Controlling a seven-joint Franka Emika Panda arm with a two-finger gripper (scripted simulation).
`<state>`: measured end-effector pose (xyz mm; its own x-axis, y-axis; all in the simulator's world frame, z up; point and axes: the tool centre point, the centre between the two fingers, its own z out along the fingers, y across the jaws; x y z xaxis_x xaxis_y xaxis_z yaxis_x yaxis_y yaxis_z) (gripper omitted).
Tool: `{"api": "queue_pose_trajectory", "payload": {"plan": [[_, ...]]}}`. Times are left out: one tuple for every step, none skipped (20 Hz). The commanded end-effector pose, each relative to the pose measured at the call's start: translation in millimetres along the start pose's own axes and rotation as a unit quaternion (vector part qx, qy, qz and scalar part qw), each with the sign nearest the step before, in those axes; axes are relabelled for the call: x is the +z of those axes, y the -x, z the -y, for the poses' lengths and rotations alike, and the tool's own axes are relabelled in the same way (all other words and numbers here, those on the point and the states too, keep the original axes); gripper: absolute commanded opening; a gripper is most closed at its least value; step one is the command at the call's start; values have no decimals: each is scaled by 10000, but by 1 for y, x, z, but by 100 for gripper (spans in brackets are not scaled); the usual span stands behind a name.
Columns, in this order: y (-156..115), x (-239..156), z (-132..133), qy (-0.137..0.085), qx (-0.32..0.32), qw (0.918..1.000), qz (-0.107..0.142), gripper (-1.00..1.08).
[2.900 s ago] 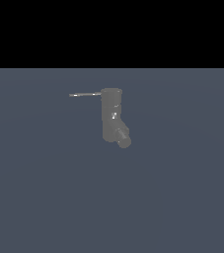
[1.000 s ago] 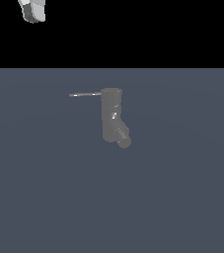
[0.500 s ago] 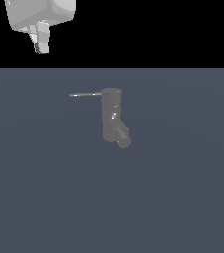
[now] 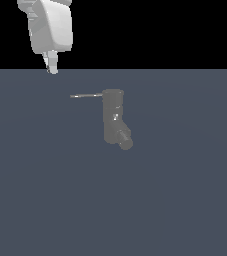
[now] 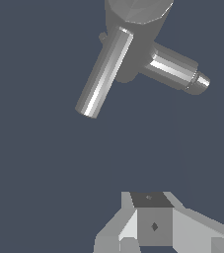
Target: Turn on the faucet by rotating a designated handle.
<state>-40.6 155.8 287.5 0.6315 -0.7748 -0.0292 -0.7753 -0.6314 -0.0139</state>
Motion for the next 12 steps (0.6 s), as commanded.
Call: {"api": "queue_pose_trajectory", "payload": {"plan": [[-9,10,12,0,244,9997,-19,-100],[-12,14,17,1,341,9994,-26,-100],[-16,18,21,3,439,9990,-34,-100],[-20,22,26,5,539,9985,-41,-100],[-25,27,31,7,641,9979,-50,-100],[-29,31,35,10,745,9972,-58,-100],[-34,35,40,12,851,9963,-67,-100],[-38,39,44,15,956,9954,-76,-100],[-43,44,48,18,1057,9944,-85,-100],[-48,48,52,20,1155,9933,-93,-100],[-52,51,56,23,1251,9921,-101,-100],[-57,55,60,25,1342,9909,-109,-100]]}}
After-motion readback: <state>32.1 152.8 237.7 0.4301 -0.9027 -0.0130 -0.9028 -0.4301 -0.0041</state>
